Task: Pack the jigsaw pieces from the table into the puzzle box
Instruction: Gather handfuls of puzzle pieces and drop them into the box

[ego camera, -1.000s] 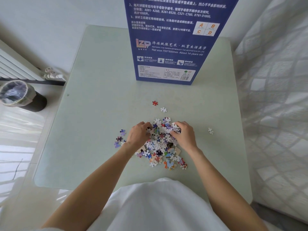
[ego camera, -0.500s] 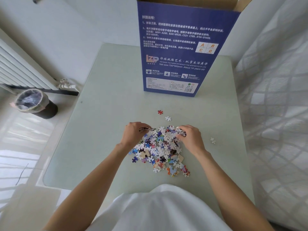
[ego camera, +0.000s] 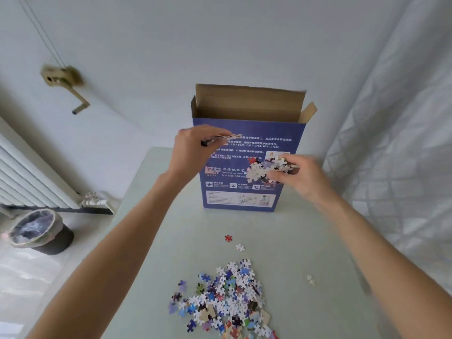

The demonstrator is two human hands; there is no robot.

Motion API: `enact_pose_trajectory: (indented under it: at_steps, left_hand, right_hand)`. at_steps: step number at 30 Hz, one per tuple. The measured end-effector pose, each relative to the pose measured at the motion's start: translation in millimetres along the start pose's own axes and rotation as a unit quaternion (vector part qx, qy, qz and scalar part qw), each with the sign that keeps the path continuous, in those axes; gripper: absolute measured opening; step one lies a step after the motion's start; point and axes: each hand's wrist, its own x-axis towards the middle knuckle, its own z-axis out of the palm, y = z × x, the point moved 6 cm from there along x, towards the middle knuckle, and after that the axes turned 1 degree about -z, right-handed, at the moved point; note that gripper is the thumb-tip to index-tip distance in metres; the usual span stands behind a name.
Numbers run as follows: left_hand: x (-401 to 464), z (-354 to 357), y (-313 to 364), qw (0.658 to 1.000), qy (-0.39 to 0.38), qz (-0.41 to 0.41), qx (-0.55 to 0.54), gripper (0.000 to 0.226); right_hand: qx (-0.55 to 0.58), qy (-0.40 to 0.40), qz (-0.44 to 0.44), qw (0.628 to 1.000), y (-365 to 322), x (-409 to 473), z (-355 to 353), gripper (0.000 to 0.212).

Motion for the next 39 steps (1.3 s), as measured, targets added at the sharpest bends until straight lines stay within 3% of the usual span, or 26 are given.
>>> enact_pose_trajectory:
  at_steps: [4, 7, 10, 15, 21, 25, 29, 34, 39]
  left_hand:
    - [72.4, 2.9, 8.0, 0.998, 0.036, 0.048, 0.004, 0.018]
    - [97.7, 32.5, -1.3, 0.997, -0.018, 0.063, 0.052, 0.018]
    - [105.4, 54.4, -18.6, 0.993, -0.078, 0.022, 0.083, 0.016]
    - [110.4, 61.0, -32.4, 0.984, -0.122, -0.019, 0.131, 0.023]
    - [108.6, 57.4, -38.0, 0.976, -0.155, -0.028, 0.148, 0.019]
    - [103.6, 53.8, -35.8, 0.981, -0.163, -0.018, 0.104, 0.016]
    - [95.7, 47.3, -33.4, 0.985, -0.144, 0.003, 0.100, 0.012]
    - [90.3, 44.5, -28.9, 0.984, -0.120, 0.039, 0.122, 0.011]
    - [83.0, 41.5, -20.0, 0.977, -0.062, 0.107, 0.172, 0.014]
  right_hand:
    - [0.046, 0.022, 0.000, 0.999, -24.6, 45.6, -27.2, 0.026]
    - [0.079, 0.026, 0.010, 0.996, -31.6, 71.4, -39.2, 0.025]
    - [0.087, 0.037, 0.002, 0.996, -33.8, 97.2, -47.3, 0.023]
    - [-0.055, 0.059, -0.061, 0.995, -44.7, 133.4, -52.3, 0.022]
    - [-0.255, 0.027, -0.156, 0.954, -59.3, 144.1, -25.3, 0.020]
    - [-0.339, 0.017, -0.152, 0.928, -53.7, 147.6, -10.1, 0.020]
    - [-0.312, 0.021, -0.148, 0.938, -50.4, 154.0, -4.5, 0.030]
    - [-0.184, -0.022, -0.105, 0.977, -46.7, 158.7, -0.1, 0.019]
    - [-0.189, 0.087, -0.191, 0.959, -59.6, 132.1, -8.1, 0.014]
